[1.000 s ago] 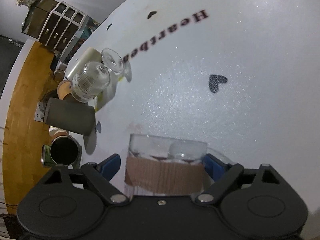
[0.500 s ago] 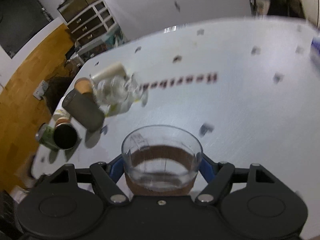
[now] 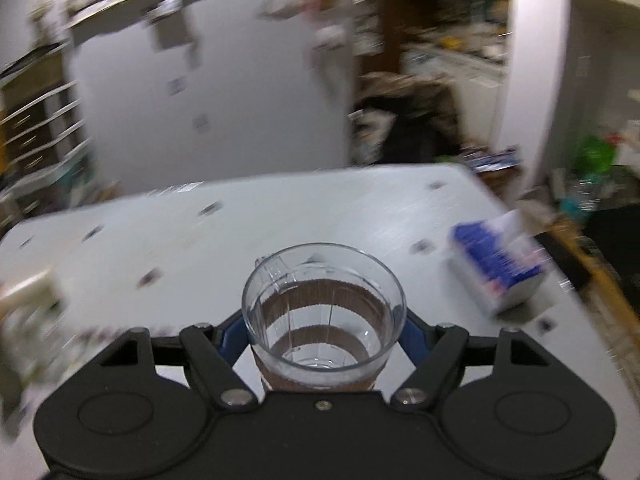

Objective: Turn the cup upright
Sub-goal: 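Grasp the glass cup rim with the right tool and turn it upright, then lower the upright glass cup onto the table beside the tissue box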

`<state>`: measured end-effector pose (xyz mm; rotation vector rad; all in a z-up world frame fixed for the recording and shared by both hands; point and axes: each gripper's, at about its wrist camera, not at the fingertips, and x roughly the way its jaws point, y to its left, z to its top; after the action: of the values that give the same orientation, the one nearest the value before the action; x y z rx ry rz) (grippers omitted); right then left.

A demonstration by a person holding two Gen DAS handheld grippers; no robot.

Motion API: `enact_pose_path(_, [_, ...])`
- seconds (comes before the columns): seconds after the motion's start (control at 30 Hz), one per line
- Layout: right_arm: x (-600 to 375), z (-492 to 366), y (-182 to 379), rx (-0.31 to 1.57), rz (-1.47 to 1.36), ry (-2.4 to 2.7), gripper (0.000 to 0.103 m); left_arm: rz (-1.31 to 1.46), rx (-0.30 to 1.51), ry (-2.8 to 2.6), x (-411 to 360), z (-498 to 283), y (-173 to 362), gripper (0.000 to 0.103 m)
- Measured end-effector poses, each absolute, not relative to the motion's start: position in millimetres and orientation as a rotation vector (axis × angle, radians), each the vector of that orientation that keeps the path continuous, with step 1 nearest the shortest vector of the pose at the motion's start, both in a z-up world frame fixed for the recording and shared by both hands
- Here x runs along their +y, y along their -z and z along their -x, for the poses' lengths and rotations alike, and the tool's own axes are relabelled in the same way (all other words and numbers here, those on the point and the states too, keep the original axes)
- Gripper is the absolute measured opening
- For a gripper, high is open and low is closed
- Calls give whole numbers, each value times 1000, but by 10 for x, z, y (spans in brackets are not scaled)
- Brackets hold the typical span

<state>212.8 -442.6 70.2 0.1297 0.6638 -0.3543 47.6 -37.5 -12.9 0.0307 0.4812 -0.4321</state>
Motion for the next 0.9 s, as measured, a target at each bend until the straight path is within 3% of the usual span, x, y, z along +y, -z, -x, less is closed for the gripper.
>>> enact_pose_path(0.57, [-4839, -2632, -171, 646, -135, 549, 77, -14, 486, 456, -404, -694, 156, 99])
enact_pose_path(0.7, [-4776, -2490, -297, 605, -166, 519, 92, -14, 486, 476, -407, -787, 77, 99])
enact_pose_path(0.9, [-4401, -1938, -665, 498, -150, 426, 93, 4, 469, 516, -330, -965, -68, 99])
